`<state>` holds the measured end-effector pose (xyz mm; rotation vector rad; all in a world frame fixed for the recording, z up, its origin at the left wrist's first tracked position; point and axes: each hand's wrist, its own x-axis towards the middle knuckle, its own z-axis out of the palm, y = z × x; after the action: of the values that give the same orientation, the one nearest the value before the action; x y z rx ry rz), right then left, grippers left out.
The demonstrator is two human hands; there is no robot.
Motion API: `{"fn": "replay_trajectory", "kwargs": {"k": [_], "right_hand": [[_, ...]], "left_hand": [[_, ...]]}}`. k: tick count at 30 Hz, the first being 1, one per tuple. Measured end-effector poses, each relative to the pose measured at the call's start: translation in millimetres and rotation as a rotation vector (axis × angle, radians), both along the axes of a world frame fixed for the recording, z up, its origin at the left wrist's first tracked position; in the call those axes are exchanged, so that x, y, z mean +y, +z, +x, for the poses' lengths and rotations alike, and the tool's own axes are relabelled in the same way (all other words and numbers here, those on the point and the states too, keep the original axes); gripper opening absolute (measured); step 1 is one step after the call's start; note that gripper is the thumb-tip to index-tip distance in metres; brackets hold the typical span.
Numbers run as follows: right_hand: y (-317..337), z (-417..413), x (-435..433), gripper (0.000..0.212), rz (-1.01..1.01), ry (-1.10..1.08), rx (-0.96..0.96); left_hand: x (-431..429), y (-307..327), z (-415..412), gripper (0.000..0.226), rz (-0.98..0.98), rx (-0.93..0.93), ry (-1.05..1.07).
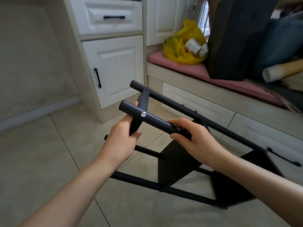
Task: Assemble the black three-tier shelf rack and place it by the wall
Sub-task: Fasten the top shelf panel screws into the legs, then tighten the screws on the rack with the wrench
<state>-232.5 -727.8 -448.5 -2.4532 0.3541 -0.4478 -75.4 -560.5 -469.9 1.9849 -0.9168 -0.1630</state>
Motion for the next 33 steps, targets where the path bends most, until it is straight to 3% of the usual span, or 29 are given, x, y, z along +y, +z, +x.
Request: {"fn": "replay_trajectory", "kwargs": {"k": [4,12,18,33], "right_hand": [[36,3,1,0.038,0.102,-0.022,-0.094],[71,-22,11,0.034,0.252,-0.094,-0.168],[74,-53,18,0.031,0.260,-0.225,-0.093],[38,-151,23,0.026,0.492,-0.311,-0.249]], "left_hand": [[-1,53,1,0.062,-0.018,-0.200,-0.017],[-10,125,-32,0.061,-0.074,-0.560,-0.032],[-20,137,-64,0.056,-0.039,-0.703,-0.049],[-41,122,-144,0.046,-0.130,-0.988,-0.182]]}}
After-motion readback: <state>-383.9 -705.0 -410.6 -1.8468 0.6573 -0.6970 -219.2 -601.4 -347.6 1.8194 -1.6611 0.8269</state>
